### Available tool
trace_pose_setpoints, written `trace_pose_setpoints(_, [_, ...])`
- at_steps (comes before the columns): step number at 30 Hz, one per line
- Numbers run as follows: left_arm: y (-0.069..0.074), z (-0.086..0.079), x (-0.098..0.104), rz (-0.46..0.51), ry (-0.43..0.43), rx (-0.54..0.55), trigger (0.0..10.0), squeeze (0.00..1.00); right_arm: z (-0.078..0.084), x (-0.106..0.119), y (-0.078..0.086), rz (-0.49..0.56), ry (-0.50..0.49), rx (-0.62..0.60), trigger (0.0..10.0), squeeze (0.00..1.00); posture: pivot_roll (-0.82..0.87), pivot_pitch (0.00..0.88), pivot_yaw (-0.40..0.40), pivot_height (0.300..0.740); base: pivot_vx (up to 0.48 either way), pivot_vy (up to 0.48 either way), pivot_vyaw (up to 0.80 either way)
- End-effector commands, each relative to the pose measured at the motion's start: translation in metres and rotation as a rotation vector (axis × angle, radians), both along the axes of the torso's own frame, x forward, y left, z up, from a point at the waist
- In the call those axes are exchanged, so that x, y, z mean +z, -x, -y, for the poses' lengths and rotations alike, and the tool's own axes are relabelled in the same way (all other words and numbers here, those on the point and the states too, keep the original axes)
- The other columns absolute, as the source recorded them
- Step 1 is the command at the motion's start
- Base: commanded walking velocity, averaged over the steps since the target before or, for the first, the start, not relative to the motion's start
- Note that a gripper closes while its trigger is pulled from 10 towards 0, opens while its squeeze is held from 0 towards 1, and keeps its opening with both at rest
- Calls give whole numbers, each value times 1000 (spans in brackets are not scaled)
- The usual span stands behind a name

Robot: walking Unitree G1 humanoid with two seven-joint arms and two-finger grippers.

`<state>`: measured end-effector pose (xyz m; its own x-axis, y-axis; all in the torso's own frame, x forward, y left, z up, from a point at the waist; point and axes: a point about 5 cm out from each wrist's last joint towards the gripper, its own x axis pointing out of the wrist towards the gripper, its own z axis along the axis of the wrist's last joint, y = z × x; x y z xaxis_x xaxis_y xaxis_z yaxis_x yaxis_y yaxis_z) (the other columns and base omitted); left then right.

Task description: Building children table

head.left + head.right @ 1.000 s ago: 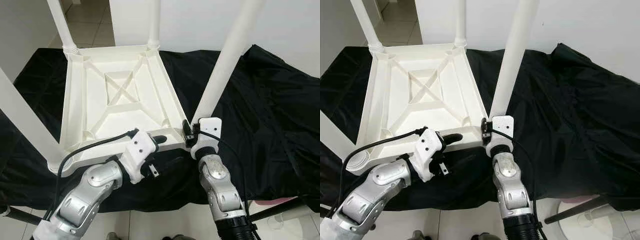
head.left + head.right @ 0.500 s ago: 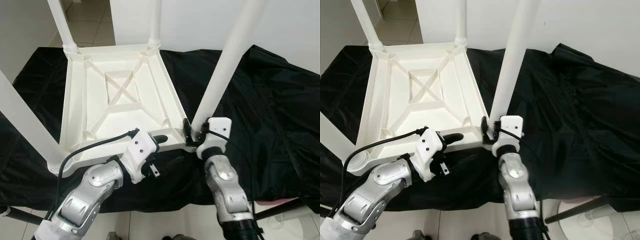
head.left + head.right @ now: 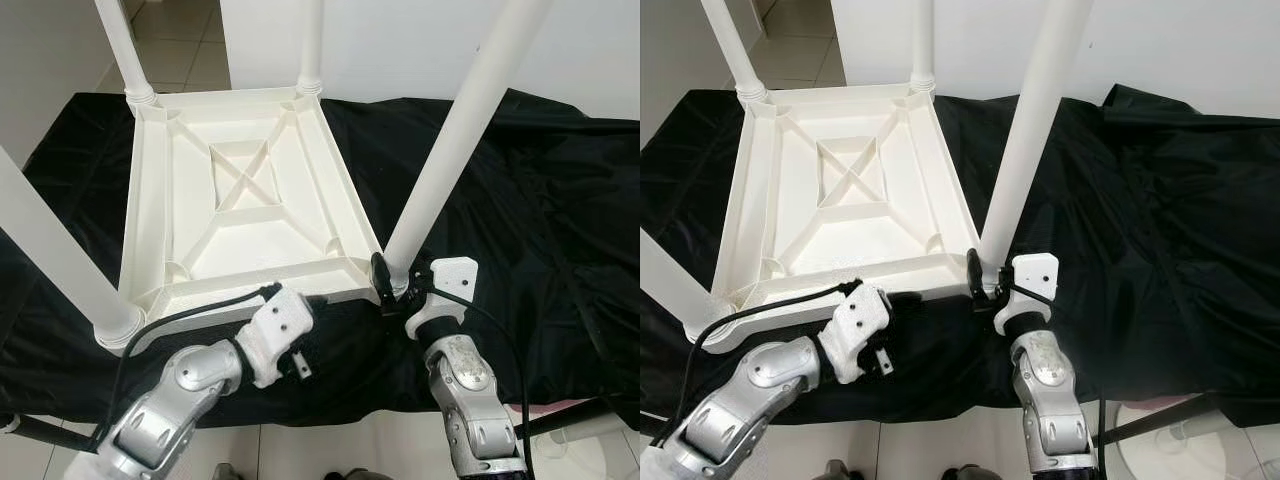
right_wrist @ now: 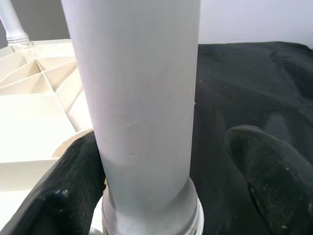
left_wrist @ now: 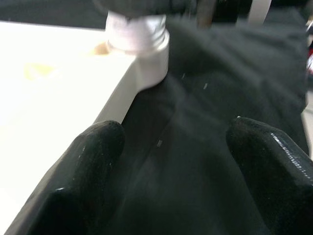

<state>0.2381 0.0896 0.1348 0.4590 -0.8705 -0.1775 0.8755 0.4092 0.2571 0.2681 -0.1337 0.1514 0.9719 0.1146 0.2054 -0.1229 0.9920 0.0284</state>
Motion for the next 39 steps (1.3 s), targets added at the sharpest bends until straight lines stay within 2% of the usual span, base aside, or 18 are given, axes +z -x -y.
trace_pose_setpoints(1, [-5,-11,-5,3,-61,-13,10000,0,8,3,-2,23,-15,-38,10000,0,-55,133,-39,740,0,0,0])
trace_pose_setpoints(5, [-8,-19,-10,-1,-105,-19,10000,0,11,5,-4,32,-7,-46,10000,0,-57,130,-36,740,0,0,0])
trace_pose_setpoints(9, [-10,-30,-20,-1,-200,-37,10000,0,15,9,-8,49,-1,-43,10000,0,-57,129,-33,740,0,0,0])
trace_pose_setpoints(15, [-14,-38,-25,-9,-237,-28,10000,0,10,12,-13,57,2,0,10000,0,-57,129,-24,740,0,0,0])
trace_pose_setpoints(16, [-15,-40,-26,-10,-245,-26,10000,0,9,13,-14,59,1,17,10000,0,-57,129,-24,740,0,0,0])
trace_pose_setpoints(18, [-17,-45,-29,-11,-266,-28,10000,0,2,19,-18,72,12,137,10000,0,-53,130,-20,740,0,0,0])
trace_pose_setpoints(21, [-18,-47,-29,-11,-270,-30,10000,0,0,20,-18,70,19,203,10000,0,-52,128,-18,740,0,0,0])
trace_pose_setpoints(22, [-19,-49,-29,-10,-275,-32,10000,0,1,19,-14,60,39,300,10000,0,-52,127,-15,740,0,0,0])
trace_pose_setpoints(26, [-20,-52,-30,-5,-282,-38,10000,0,21,16,-13,25,77,378,10000,0,-54,124,-8,740,0,0,0])
trace_pose_setpoints(28, [-20,-53,-30,-4,-283,-38,10000,0,24,16,-13,19,84,391,10000,0,-54,124,-8,740,0,0,0])
trace_pose_setpoints(32, [-23,-55,-30,1,-291,-44,10000,0,41,15,-19,-26,117,499,10000,0,-59,122,3,740,0,0,0])
trace_pose_setpoints(37, [-25,-56,-30,4,-292,-47,10000,0,49,15,-24,-44,150,534,10000,0,-60,121,14,740,0,0,0])
trace_pose_setpoints(38, [-26,-56,-30,6,-295,-48,10000,0,54,18,-31,-43,172,535,10000,0,-62,122,15,740,0,0,0])
trace_pose_setpoints(39, [-26,-56,-30,6,-295,-48,10000,0,54,18,-31,-43,172,535,10000,0,-62,122,15,740,0,0,0])
